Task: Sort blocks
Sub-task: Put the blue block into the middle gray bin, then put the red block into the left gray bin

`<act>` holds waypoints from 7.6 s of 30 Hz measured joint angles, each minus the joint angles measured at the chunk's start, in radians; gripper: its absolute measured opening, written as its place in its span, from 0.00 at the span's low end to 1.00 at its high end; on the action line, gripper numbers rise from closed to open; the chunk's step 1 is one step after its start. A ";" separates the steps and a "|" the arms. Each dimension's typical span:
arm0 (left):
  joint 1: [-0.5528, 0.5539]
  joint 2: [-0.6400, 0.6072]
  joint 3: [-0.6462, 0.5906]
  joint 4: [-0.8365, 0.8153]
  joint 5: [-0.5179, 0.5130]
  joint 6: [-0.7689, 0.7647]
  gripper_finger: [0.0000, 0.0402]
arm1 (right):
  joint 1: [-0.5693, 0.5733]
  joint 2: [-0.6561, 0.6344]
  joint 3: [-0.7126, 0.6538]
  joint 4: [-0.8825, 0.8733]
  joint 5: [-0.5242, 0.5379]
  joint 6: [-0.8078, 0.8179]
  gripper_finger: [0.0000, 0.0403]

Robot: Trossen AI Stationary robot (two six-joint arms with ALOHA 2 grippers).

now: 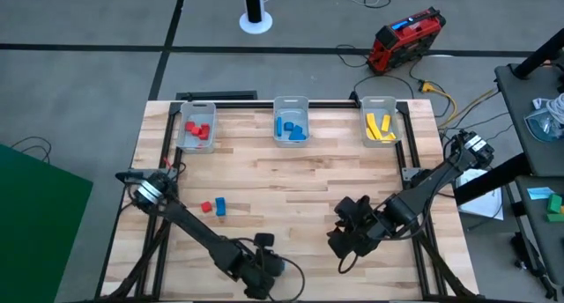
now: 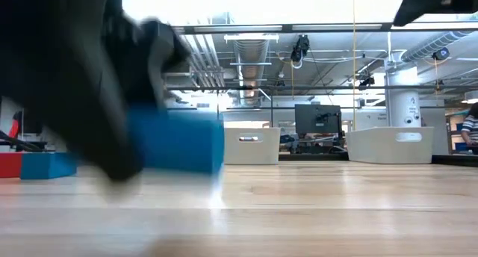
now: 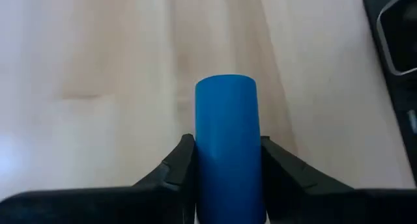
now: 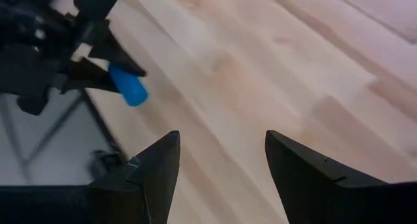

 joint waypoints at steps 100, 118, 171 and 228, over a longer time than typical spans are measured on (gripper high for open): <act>0.171 -0.399 0.002 -0.233 -0.258 -0.373 0.50 | -1.009 0.007 0.223 0.060 -0.236 -0.841 0.31; 0.172 -0.558 0.002 -0.299 -0.418 -0.415 0.45 | -1.139 0.415 0.499 -0.058 -0.294 -1.081 0.31; 0.189 -0.555 0.002 -0.900 0.178 -0.618 0.43 | -0.785 -0.032 0.583 -0.436 -0.296 -1.084 0.05; 0.080 -1.113 -0.927 -0.372 0.104 -0.543 0.59 | -0.745 -0.058 0.307 -0.159 -0.323 -0.886 0.03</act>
